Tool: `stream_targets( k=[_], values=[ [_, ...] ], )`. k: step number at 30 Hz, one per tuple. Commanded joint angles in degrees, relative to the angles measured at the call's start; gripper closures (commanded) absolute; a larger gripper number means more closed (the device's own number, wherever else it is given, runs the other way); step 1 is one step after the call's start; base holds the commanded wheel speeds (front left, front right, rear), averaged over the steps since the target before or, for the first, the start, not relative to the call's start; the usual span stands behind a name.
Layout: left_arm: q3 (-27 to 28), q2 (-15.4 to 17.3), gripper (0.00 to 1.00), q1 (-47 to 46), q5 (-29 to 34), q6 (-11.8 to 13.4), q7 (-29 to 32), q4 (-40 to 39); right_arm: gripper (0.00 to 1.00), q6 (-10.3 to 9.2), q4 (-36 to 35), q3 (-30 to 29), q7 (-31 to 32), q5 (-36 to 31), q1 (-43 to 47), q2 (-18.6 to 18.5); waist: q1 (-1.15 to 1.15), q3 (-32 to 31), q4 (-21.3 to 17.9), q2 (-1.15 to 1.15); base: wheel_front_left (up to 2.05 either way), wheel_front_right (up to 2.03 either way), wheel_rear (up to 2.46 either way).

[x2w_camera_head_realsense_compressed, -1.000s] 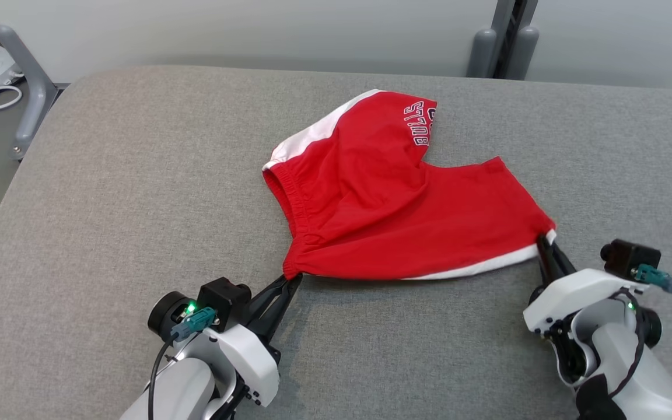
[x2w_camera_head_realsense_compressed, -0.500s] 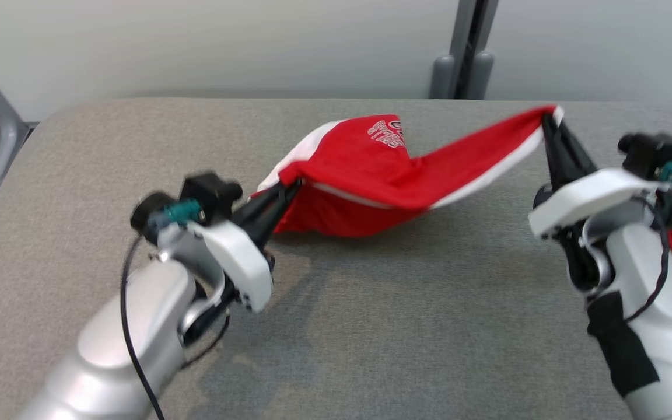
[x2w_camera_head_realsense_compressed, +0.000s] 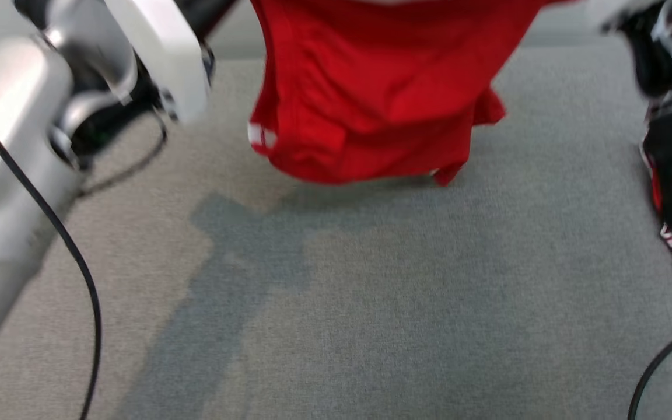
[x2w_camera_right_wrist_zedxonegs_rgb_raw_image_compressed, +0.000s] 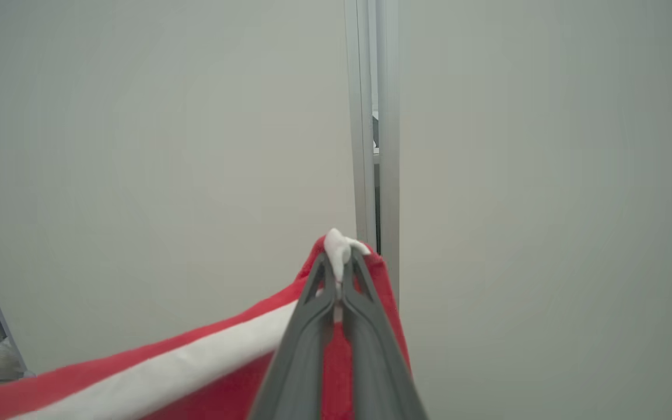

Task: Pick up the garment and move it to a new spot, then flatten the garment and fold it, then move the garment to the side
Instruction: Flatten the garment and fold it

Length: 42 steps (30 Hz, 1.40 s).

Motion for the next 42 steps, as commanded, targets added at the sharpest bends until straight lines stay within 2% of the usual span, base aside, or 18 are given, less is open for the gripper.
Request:
stream_targets(
  k=[1, 5, 8, 13, 17, 22, 29, 35, 42],
  values=[
    [0.6, 0.3, 1.0, -2.7, -0.4, -0.1, 0.8, 1.1, 1.0, -0.01, 0.9, -0.5, 0.8, -0.9, -2.7, 0.3, 0.0, 4.5, -1.9, 0.0, 0.0, 0.0, 0.0],
    [1.9, -0.4, 1.0, -11.2, 1.1, 0.1, 1.5, 5.8, 1.0, -0.01, 4.1, -1.3, 1.0, -3.0, -11.4, 1.1, 0.0, 9.5, -3.6, 0.0, 0.0, 0.0, 0.0],
    [2.8, -1.6, 1.0, -17.5, 3.4, 0.6, -0.9, 9.9, 1.0, -0.01, 7.3, -3.9, -1.6, -4.7, -17.8, 1.7, 0.0, 13.5, -4.9, 0.0, 0.0, 0.0, 0.0],
    [4.2, -4.1, 1.0, -25.7, 7.9, 1.9, -10.2, 17.9, 1.0, -0.01, 13.7, -9.2, -8.6, -6.2, -25.0, 3.3, 0.0, 18.9, -6.3, 0.0, 0.0, 0.0, 0.0],
    [4.4, -6.3, 1.0, -28.3, 10.5, 2.4, -18.5, 24.5, 1.0, -0.02, 18.7, -11.4, -12.9, -5.2, -26.9, 3.6, 0.0, 21.9, -6.8, 0.0, 0.0, 0.0, 0.0],
    [5.3, -9.9, 1.0, -26.5, 7.9, 0.9, -24.8, 32.5, 1.0, -0.01, 24.0, -5.1, -14.4, 4.8, -24.4, 3.8, 0.0, 24.2, -6.1, 0.0, 0.0, 0.0, 0.0],
    [-0.9, -12.0, 1.0, -21.7, 8.3, -0.1, -29.2, 37.3, 1.0, -0.01, 26.2, 6.8, -14.7, 14.5, -17.4, 3.7, 0.0, 24.9, -4.4, 0.0, 0.0, 0.0, 0.0],
    [-7.5, -10.3, 1.0, -15.5, 6.9, -0.1, -29.4, 36.5, 1.0, -0.01, 27.2, 10.8, -14.7, 17.3, -12.0, 3.8, 0.0, 22.1, -3.0, 0.0, 0.0, 0.0, 0.0],
    [-20.1, -6.2, 1.0, -5.2, 6.2, -0.1, -26.4, 32.7, 1.0, -0.01, 31.7, 15.7, -14.5, 16.1, -4.9, 3.6, 0.0, 15.7, -1.4, 0.0, 0.0, 0.0, 0.0]
  ],
)
